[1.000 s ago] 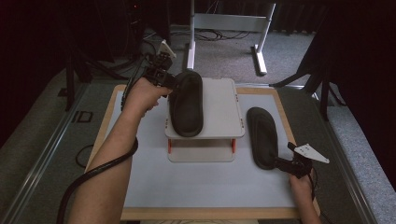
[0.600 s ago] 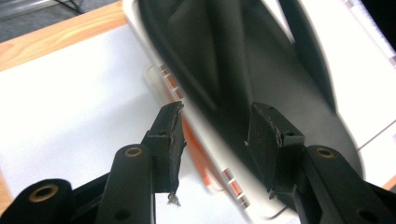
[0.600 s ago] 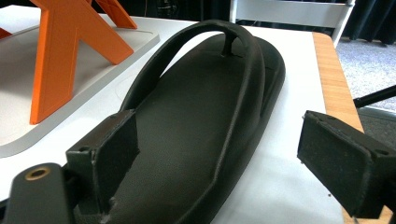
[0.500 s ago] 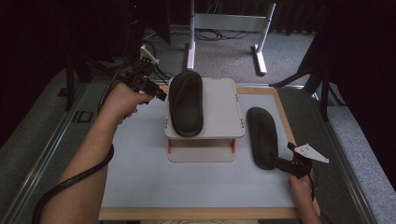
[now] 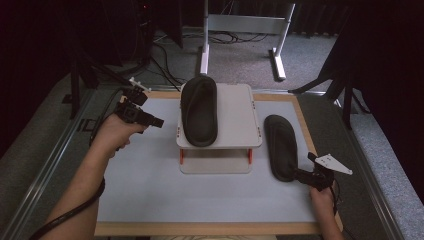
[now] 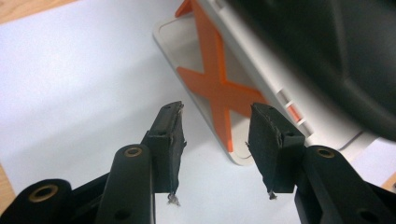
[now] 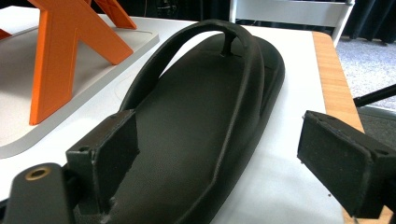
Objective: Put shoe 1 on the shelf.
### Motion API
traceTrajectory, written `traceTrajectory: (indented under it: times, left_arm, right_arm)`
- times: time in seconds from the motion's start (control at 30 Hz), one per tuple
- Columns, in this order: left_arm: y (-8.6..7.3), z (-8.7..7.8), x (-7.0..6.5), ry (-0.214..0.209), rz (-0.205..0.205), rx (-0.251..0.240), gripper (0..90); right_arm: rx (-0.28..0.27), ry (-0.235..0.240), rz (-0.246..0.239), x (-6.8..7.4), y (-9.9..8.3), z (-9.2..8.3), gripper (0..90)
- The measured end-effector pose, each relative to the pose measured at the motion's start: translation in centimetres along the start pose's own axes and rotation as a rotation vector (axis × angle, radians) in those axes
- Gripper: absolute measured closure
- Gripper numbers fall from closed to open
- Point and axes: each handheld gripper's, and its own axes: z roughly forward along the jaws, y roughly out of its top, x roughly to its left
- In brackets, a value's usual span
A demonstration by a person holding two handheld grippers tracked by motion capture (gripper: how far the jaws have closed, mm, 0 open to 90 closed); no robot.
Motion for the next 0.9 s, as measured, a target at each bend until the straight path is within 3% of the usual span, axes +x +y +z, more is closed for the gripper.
traceTrajectory:
  times: [0.1,0.2,0.23,0.33,0.47,0.73,0.9]
  left_arm:
    - [-1.2,0.4,0.3,-0.015,-0.009,-0.019,54.9]
    - [-3.3,1.2,0.8,-0.026,-0.007,-0.072,54.8]
    - [-4.1,1.6,1.0,-0.009,-0.009,-0.082,54.8]
    - [-5.8,2.4,1.7,-0.044,-0.047,-0.148,54.8]
    - [-8.9,4.1,2.6,-0.040,-0.078,-0.243,54.8]
    - [-12.8,6.2,3.6,-0.048,-0.084,-0.343,54.8]
    - [-14.7,6.5,3.9,-0.017,-0.074,-0.410,54.8]
  right_arm:
    - [0.000,0.000,-0.002,0.0,0.0,0.0,11.8]
    - [0.001,0.001,-0.004,0.0,0.0,0.0,11.8]
    - [0.000,0.001,-0.003,0.0,0.0,0.0,11.8]
    - [0.001,0.001,-0.005,0.0,0.0,0.0,11.8]
    - [0.002,0.001,-0.002,0.0,0.0,0.0,11.8]
    - [0.001,0.000,-0.005,0.0,0.0,0.0,11.8]
    - [-0.003,0.000,-0.004,0.1,0.0,0.1,11.8]
